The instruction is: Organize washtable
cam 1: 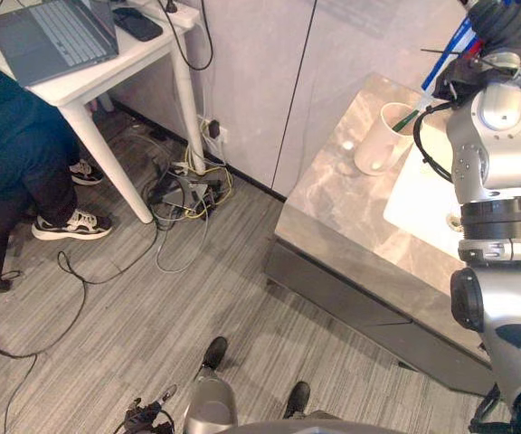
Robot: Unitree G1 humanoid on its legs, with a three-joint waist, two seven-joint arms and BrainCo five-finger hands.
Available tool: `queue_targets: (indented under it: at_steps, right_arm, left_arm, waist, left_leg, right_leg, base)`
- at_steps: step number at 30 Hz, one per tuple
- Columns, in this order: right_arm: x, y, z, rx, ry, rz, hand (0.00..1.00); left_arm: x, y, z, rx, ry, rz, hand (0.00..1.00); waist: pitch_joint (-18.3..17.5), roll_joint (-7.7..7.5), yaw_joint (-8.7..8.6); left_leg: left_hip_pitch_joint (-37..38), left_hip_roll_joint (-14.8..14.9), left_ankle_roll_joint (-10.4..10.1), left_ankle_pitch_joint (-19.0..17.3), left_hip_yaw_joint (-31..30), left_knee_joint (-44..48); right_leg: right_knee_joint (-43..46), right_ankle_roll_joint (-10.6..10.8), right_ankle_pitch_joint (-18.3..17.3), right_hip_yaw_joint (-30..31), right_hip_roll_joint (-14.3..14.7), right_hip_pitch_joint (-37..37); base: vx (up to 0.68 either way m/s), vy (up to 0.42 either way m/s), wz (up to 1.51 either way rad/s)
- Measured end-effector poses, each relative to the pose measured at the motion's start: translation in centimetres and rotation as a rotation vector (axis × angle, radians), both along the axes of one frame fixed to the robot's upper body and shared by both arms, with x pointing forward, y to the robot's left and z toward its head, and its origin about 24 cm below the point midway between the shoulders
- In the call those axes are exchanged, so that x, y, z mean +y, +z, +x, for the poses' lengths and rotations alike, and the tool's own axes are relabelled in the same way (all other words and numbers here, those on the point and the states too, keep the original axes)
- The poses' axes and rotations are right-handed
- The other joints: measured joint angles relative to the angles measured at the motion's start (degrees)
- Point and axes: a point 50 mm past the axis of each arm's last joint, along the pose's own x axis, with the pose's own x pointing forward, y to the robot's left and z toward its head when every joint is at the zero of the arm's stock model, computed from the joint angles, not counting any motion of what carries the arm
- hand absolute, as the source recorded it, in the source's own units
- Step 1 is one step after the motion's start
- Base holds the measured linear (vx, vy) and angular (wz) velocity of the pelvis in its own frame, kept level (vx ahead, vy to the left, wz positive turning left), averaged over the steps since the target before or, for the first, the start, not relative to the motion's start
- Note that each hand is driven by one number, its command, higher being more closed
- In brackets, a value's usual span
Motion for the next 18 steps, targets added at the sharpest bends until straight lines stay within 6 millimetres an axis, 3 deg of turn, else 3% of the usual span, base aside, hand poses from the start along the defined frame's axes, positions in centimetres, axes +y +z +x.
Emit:
queue_targets:
  at_steps: [10, 18]
  right_arm:
    - [-2.4, -0.6, 0.3, 0.055, -0.077, 0.018, 1.00]
    - [-2.3, -0.2, 0.3, 0.043, -0.073, 0.018, 1.00]
  left_arm:
    - [0.4, 0.4, 0.4, -0.022, 0.003, 0.017, 0.00]
    - [0.5, 0.5, 0.6, -0.030, 0.007, 0.031, 0.00]
  waist:
    - [1.2, -1.32, 1.10]
    - [2.0, -1.82, 1.34]
  left_leg:
    - [-0.8, 0.0, -0.6, 0.6, -0.5, 0.6]
    - [-1.4, 0.0, -0.7, 0.8, -0.7, 0.6]
  right_leg:
    - [1.1, 0.0, 0.0, 0.0, -0.1, -0.8]
    - [1.2, 0.0, 0.0, 0.1, -0.1, -1.6]
  base:
    - [0.02, 0.004, 0.04]
    - [0.00, 0.006, 0.02]
